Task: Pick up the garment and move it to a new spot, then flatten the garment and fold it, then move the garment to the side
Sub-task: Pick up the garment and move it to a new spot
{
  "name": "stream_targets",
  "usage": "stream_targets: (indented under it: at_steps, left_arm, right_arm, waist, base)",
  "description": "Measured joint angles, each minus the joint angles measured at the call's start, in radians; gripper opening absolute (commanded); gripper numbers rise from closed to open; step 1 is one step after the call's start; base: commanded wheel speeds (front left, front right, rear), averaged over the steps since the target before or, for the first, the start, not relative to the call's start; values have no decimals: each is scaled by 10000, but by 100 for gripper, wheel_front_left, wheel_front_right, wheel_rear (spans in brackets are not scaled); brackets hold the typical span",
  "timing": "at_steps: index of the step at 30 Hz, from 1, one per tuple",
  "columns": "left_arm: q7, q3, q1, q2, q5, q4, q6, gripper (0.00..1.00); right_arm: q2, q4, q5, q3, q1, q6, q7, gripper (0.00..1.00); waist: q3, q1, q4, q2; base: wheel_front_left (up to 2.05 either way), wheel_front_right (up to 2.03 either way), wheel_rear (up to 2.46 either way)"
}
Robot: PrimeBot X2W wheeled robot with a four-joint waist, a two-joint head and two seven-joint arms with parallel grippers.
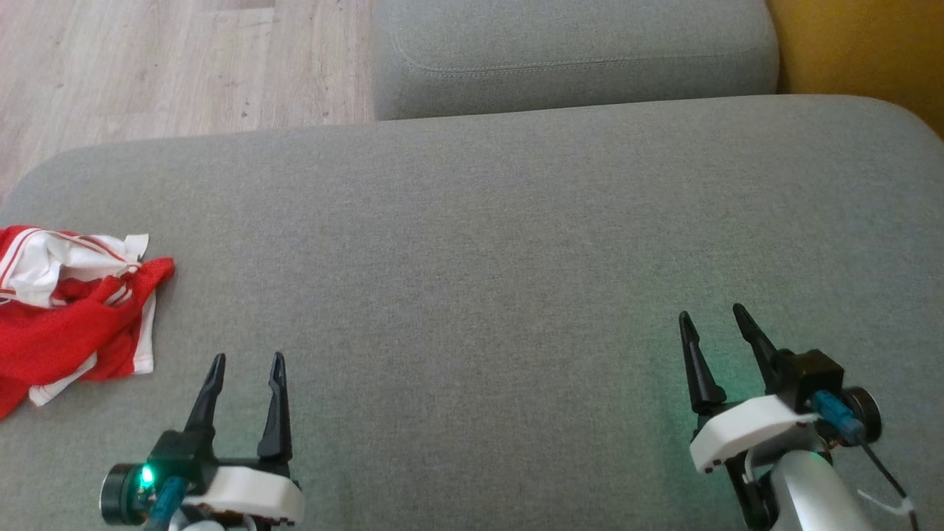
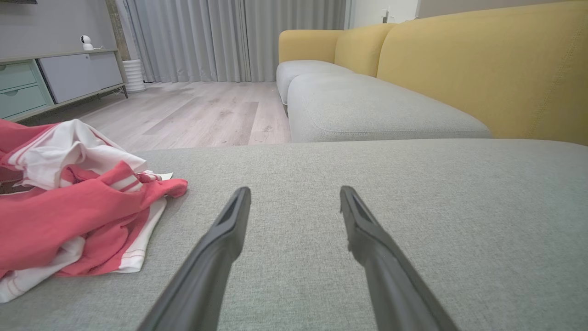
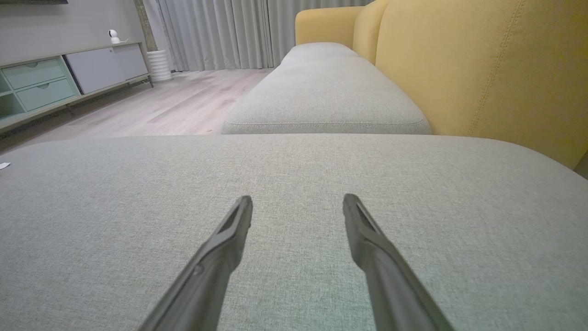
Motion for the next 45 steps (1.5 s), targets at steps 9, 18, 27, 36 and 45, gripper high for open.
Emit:
stream_targets:
  at_steps: [9, 18, 27, 36, 45]
  left_arm:
    - [0, -4, 0, -10, -2, -2, 4, 100]
    - [0, 25, 7, -17, -125, 67, 111, 100]
    - [-2, 548, 277, -21, -224, 138, 272, 100]
    - [-2, 1168, 695, -19, -291, -165, 268, 100]
    - [-2, 1471, 677, -29, -316, -314, 165, 100]
  right_arm:
    - [2, -69, -90, 69, 1, 0, 0, 100]
    - [6, -98, -2, 401, 0, 0, 0, 100]
    - [15, 21, 468, 1074, -17, 0, 0, 100]
    - [13, 105, 989, 1937, -612, 0, -2, 100]
    - [10, 272, 882, 2295, -642, 0, -2, 100]
  waist:
    - [72, 0, 308, 0]
    - [182, 0, 1421, 0]
    - [239, -1, 3309, 0]
    - [436, 0, 4872, 0]
    - [777, -1, 4848, 0]
  base:
    - [0, 0, 0]
    - [0, 0, 0]
    - [0, 0, 0]
    - [0, 0, 0]
    - [0, 0, 0]
